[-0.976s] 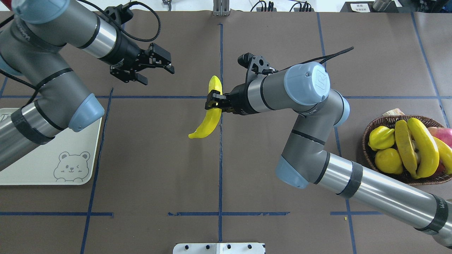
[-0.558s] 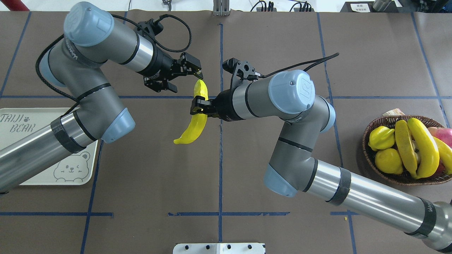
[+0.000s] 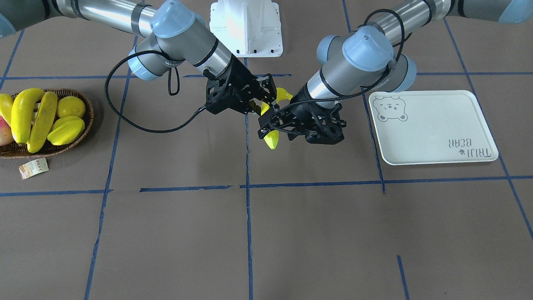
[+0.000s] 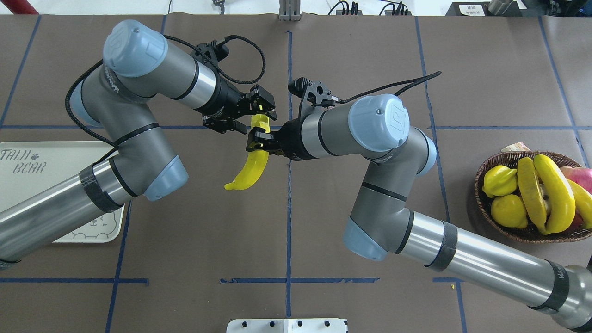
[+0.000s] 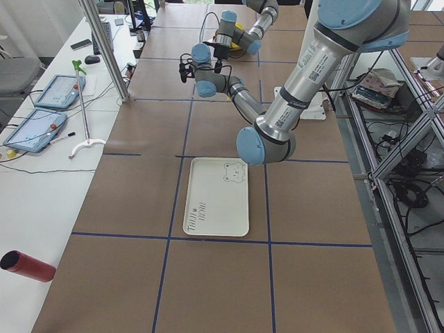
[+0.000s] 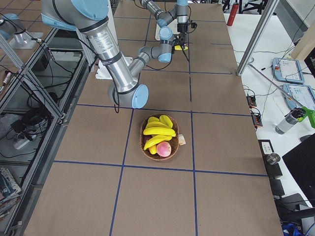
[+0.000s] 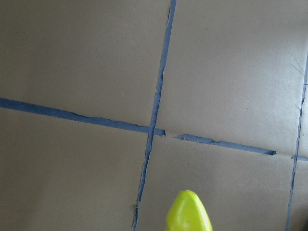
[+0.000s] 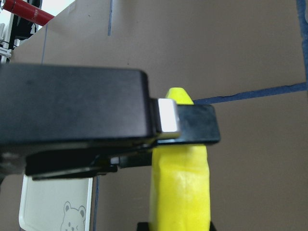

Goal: Transfer all bananas from basket to plate

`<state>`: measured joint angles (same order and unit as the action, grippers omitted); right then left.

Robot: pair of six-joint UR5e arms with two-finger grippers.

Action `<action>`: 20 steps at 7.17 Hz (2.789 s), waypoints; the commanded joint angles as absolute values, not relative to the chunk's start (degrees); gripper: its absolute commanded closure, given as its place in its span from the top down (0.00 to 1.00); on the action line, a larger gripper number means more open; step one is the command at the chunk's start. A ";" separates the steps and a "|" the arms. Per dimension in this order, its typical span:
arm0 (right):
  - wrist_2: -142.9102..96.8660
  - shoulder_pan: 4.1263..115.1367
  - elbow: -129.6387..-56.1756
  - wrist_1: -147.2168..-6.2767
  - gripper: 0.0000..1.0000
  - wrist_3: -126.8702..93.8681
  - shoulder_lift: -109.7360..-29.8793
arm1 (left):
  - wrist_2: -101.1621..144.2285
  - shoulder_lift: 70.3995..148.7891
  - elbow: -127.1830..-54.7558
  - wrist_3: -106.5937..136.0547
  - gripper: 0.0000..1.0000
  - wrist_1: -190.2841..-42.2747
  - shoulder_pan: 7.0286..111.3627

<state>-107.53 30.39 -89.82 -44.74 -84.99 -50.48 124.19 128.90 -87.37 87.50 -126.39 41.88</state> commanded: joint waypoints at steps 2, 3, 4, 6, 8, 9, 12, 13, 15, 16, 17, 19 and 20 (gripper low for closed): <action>-107.32 30.15 -89.82 -44.74 0.03 -84.99 -50.45 | 124.19 129.37 -87.36 87.45 0.75 -126.39 41.75; -107.31 30.15 -89.82 -44.74 0.03 -84.99 -50.45 | 124.19 129.37 -87.36 87.45 0.75 -126.39 41.66; -107.31 30.15 -89.82 -44.74 0.03 -84.99 -50.45 | 124.19 129.37 -87.36 87.45 0.75 -126.39 41.66; -107.31 30.15 -89.82 -44.65 0.03 -84.99 -50.36 | 124.19 129.29 -87.19 87.45 0.62 -126.39 41.22; -107.31 30.15 -89.82 -44.74 0.03 -84.99 -50.36 | 124.19 129.03 -87.10 87.45 0.62 -126.39 40.96; -107.31 30.15 -89.82 -44.74 0.03 -84.99 -50.36 | 124.19 129.02 -87.19 87.45 0.61 -126.39 40.96; -106.70 30.06 -89.82 -44.74 0.05 -84.90 -50.45 | 124.19 129.02 -87.19 87.45 0.02 -126.39 40.96; -106.53 30.06 -89.74 -44.91 0.11 -84.99 -50.45 | 124.19 128.94 -87.19 87.45 0.00 -126.39 41.04; -106.44 30.06 -89.82 -44.91 1.00 -89.18 -50.36 | 124.19 128.94 -87.27 87.45 0.00 -126.39 41.04; -106.52 30.06 -89.82 -44.91 1.00 -89.21 -50.36 | 124.19 128.85 -87.19 87.45 0.00 -126.39 41.13; -106.52 30.15 -89.82 -44.91 1.00 -89.30 -50.27 | 124.19 128.85 -87.19 87.45 0.00 -126.39 41.13; -107.05 31.02 -90.35 -45.87 1.00 -89.65 -50.27 | 124.19 128.59 -87.45 87.36 0.00 -126.47 41.57; -108.62 32.59 -90.35 -49.01 1.00 -89.13 -50.71 | 124.19 126.32 -87.80 87.54 0.00 -126.39 42.53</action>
